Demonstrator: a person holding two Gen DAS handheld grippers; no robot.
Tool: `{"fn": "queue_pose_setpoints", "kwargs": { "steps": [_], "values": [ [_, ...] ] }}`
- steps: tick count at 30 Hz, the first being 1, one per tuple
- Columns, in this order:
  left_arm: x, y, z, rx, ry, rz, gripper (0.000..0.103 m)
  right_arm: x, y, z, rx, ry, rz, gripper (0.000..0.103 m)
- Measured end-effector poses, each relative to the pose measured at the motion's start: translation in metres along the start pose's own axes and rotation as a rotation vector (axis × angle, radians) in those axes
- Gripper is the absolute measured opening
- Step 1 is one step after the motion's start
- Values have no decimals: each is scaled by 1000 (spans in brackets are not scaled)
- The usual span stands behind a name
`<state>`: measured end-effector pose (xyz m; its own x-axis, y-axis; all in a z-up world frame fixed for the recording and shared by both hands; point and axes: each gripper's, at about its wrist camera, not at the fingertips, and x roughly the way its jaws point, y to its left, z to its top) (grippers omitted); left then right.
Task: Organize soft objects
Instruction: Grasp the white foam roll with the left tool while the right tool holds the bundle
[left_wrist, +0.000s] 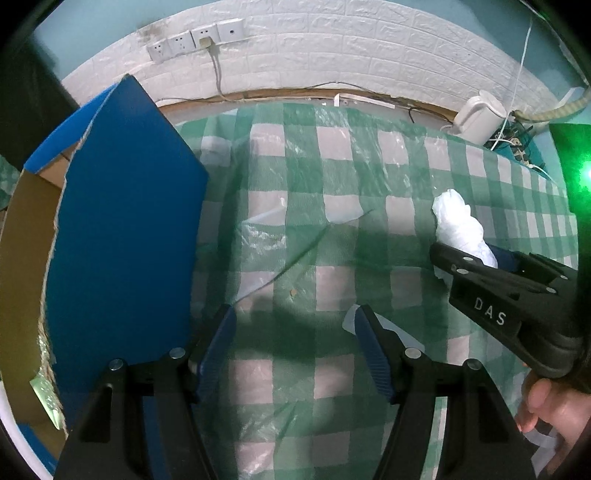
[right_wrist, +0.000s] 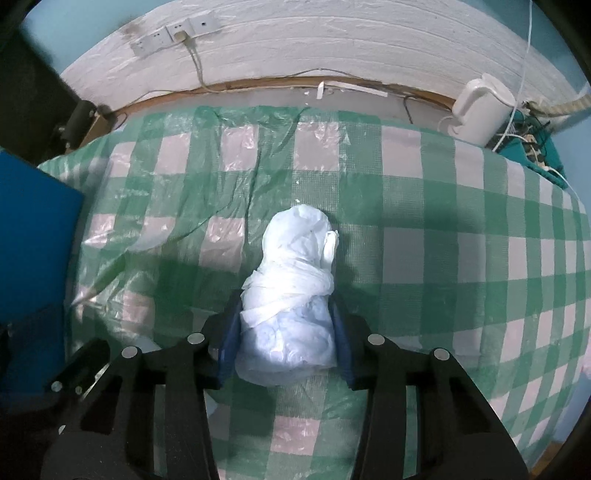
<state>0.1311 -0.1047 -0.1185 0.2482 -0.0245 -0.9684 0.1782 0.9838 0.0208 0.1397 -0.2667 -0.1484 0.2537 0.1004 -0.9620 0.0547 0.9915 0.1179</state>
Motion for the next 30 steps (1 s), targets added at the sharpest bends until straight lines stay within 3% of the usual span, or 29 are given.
{"fn": "queue_pose_setpoints", "kwargs": {
  "steps": [10, 19, 30],
  "values": [
    [7, -6, -7, -59, 53, -34, 68, -19, -31, -22, 82, 10, 16, 41],
    [21, -32, -7, -107, 108, -49, 68, -34, -42, -61, 56, 13, 1, 41],
    [35, -64, -4, -96, 115, -9, 69, -49, -67, -87, 90, -3, 24, 41]
  ]
}}
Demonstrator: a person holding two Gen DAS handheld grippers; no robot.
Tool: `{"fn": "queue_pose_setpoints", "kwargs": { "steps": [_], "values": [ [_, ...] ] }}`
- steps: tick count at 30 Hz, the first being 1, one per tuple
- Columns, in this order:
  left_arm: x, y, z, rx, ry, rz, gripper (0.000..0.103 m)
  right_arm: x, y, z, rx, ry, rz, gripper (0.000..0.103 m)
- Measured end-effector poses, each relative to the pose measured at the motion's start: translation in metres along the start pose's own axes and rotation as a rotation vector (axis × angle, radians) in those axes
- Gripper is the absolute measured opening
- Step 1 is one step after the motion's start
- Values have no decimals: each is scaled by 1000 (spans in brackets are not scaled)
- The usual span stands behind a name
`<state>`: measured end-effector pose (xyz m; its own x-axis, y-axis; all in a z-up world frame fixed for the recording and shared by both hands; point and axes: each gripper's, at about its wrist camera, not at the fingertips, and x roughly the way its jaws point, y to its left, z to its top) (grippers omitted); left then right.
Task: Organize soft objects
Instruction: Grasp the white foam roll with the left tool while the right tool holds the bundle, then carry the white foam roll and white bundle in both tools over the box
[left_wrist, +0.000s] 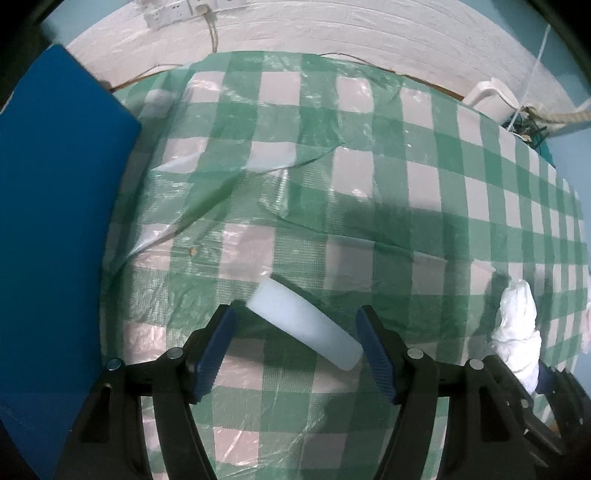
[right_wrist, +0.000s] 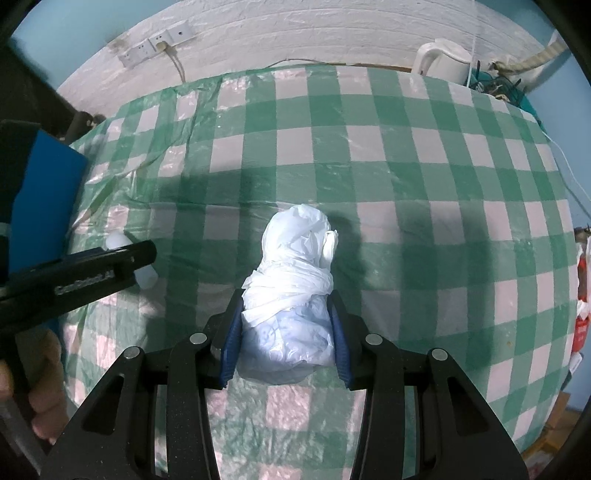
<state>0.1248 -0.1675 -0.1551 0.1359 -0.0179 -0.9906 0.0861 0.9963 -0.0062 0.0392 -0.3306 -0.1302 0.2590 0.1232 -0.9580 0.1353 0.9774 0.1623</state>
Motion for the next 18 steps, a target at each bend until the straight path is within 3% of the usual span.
{"fn": "queue_pose_setpoints", "kwargs": {
  "steps": [6, 11, 18],
  "values": [
    [0, -21, -6, 82, -27, 39, 40, -3, -6, -5, 13, -7, 15, 42],
    [-1, -26, -11, 112, -22, -14, 15, -8, -13, -8, 9, -11, 24, 42],
    [-6, -27, -19, 135, -27, -59, 10, -9, -10, -11, -4, -6, 36, 42]
  ]
}}
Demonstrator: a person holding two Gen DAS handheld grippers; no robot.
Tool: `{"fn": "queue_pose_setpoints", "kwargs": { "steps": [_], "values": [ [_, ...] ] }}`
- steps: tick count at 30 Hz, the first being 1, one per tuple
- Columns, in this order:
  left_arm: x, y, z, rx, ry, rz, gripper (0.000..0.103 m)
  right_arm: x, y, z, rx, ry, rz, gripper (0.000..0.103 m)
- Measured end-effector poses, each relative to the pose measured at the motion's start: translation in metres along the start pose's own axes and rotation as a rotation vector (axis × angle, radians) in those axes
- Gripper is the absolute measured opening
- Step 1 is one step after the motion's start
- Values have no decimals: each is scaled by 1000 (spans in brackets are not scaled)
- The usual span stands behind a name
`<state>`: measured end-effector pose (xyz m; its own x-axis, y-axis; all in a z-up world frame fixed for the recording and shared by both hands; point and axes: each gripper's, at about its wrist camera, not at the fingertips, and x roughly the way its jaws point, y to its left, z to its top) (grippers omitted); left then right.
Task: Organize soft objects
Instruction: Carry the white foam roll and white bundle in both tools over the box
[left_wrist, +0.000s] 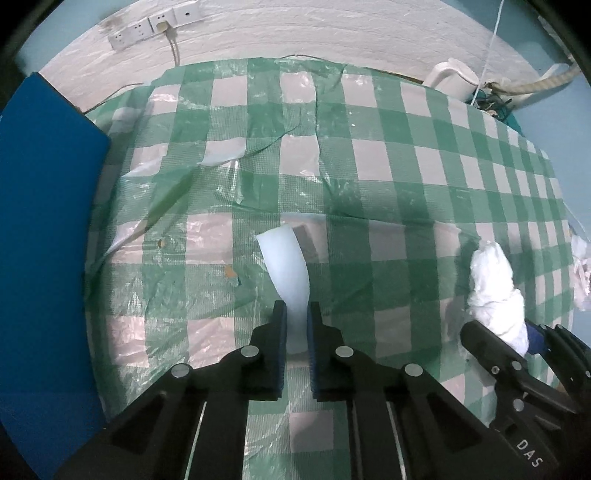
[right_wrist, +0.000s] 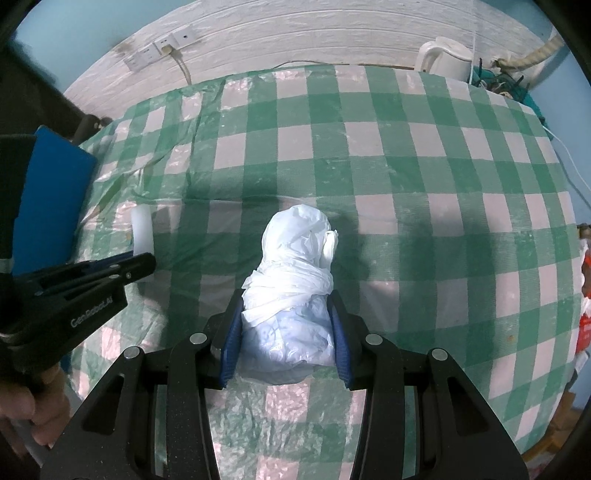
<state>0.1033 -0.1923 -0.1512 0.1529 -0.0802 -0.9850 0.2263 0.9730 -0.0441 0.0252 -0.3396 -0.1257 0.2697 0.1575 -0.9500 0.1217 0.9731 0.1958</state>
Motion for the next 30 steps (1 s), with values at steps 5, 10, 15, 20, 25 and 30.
{"fn": "queue_pose_setpoints", "kwargs": {
  "steps": [5, 10, 15, 20, 25, 30],
  "values": [
    [-19, 19, -18, 17, -26, -4, 10, -4, 10, 0, -23, -4, 6, 42],
    [-34, 27, -28, 66, -78, 33, 10, -11, 18, 1, -42, -10, 10, 42],
    [-51, 26, -33, 108, -124, 64, 10, -21, 31, 2, -65, -23, 17, 42],
    [-67, 30, -41, 139, -162, 71, 10, -32, 45, 2, -99, -41, 19, 42],
    [-78, 25, -42, 157, -190, 69, 10, -43, 60, 2, -137, -58, 24, 42],
    [-93, 32, -48, 170, -216, 75, 10, -56, 74, 2, -167, -80, 34, 42]
  ]
}}
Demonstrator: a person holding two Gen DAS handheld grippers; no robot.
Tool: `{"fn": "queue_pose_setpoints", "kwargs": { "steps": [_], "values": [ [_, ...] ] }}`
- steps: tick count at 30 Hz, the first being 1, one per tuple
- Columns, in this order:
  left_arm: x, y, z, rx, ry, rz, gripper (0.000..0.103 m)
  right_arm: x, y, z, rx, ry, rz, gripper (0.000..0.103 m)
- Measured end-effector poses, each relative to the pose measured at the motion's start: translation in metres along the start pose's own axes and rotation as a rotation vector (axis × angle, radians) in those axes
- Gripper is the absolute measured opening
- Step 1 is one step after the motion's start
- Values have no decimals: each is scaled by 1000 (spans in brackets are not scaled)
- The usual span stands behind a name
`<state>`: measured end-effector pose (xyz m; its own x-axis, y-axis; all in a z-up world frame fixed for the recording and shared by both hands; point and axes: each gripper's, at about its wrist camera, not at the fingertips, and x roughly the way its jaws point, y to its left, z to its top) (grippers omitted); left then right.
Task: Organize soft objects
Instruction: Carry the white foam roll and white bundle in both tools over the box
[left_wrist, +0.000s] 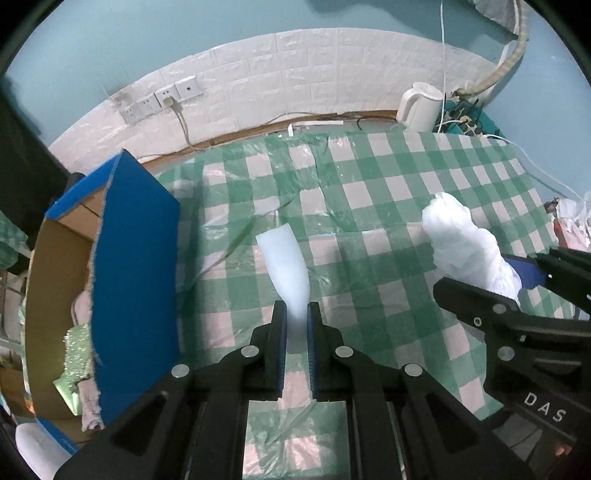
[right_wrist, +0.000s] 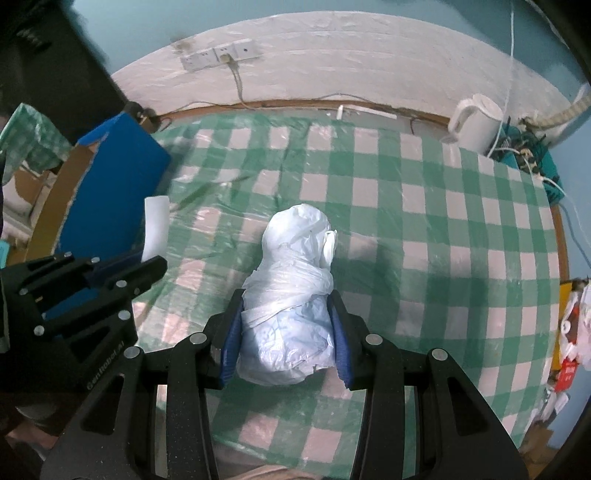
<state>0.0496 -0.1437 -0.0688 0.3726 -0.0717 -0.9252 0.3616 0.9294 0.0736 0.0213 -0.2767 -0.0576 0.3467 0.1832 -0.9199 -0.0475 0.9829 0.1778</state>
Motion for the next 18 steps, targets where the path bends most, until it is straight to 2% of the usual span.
{"fn": "queue_pose_setpoints", "kwargs": {
  "steps": [18],
  "values": [
    [-47, 42, -13, -33, -90, 1, 10, -29, 55, 16, -87, -51, 89, 42]
  ]
}}
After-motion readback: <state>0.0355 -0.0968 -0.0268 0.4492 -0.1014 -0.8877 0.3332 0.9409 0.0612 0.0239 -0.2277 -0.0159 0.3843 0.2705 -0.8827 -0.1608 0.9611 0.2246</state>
